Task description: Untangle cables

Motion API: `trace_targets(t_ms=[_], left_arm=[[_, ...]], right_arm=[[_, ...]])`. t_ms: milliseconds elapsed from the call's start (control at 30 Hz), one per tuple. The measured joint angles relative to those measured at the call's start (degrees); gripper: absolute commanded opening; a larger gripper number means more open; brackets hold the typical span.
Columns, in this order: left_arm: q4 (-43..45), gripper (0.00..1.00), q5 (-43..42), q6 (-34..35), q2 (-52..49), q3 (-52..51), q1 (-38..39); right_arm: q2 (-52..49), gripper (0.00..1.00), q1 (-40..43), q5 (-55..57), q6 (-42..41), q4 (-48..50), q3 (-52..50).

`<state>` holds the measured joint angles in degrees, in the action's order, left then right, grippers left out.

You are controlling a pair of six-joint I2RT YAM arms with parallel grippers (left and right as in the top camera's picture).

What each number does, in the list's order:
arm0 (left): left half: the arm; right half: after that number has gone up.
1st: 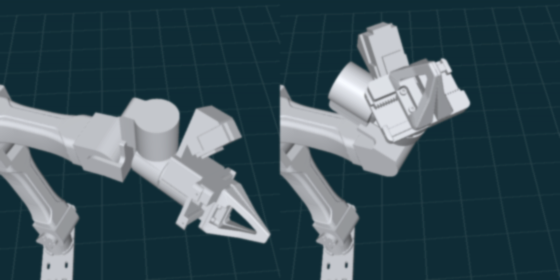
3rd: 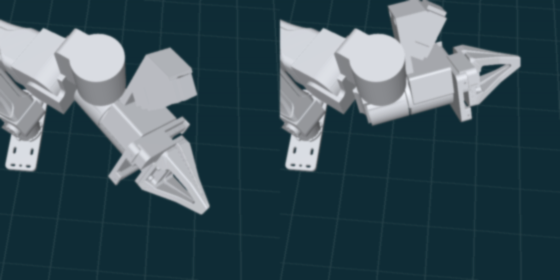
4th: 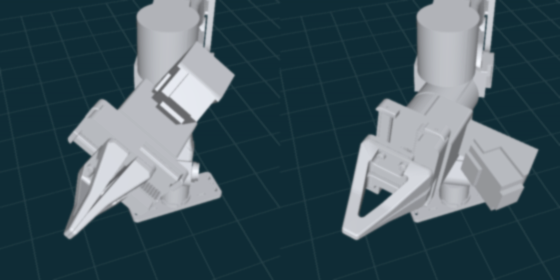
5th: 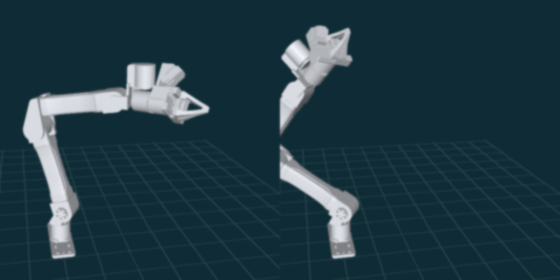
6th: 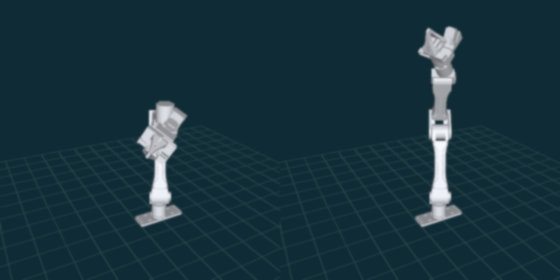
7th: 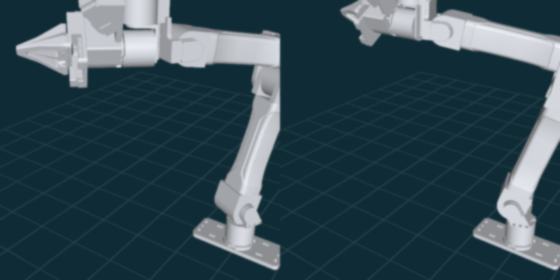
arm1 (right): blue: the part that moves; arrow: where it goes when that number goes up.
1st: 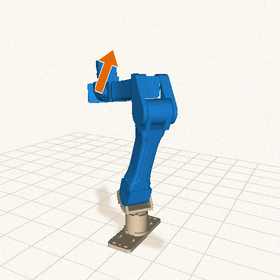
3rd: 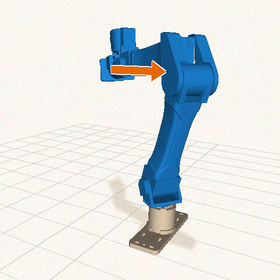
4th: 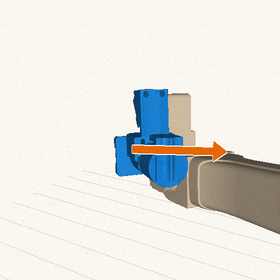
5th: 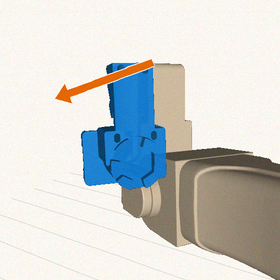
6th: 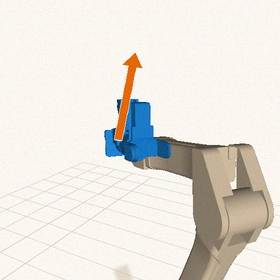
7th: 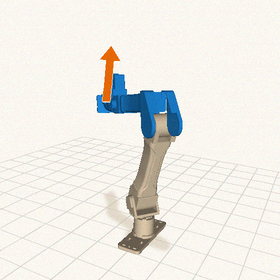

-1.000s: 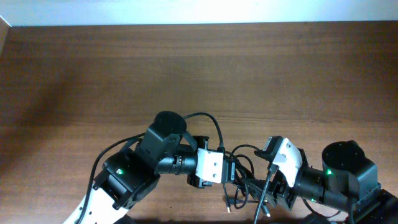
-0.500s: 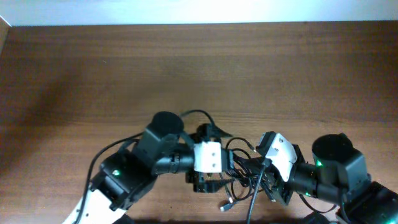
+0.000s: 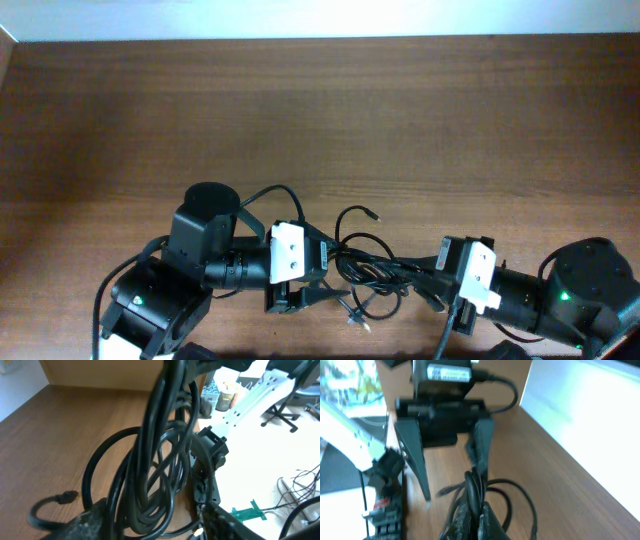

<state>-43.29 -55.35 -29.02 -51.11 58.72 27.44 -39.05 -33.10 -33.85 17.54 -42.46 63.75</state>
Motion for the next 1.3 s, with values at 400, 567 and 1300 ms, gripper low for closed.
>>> trace_targets(t_ms=[400, 567, 1300], left_arm=[[3.61, 0.15, 0.7, -2.03, 0.0, 0.0, -0.22], [4.11, 0.0, 0.92, -2.27, -0.96, 0.0, -0.22], [9.33, 0.0, 0.42, -2.6, -1.77, 0.0, -0.22]], right_arm=[[0.0, 0.04, 0.0, 1.64, -9.27, 2.25, 0.0], [-0.28, 0.04, 0.0, 1.86, -12.07, 3.13, 0.0], [-0.44, 0.04, 0.0, 2.58, -19.37, 6.86, 0.0]])
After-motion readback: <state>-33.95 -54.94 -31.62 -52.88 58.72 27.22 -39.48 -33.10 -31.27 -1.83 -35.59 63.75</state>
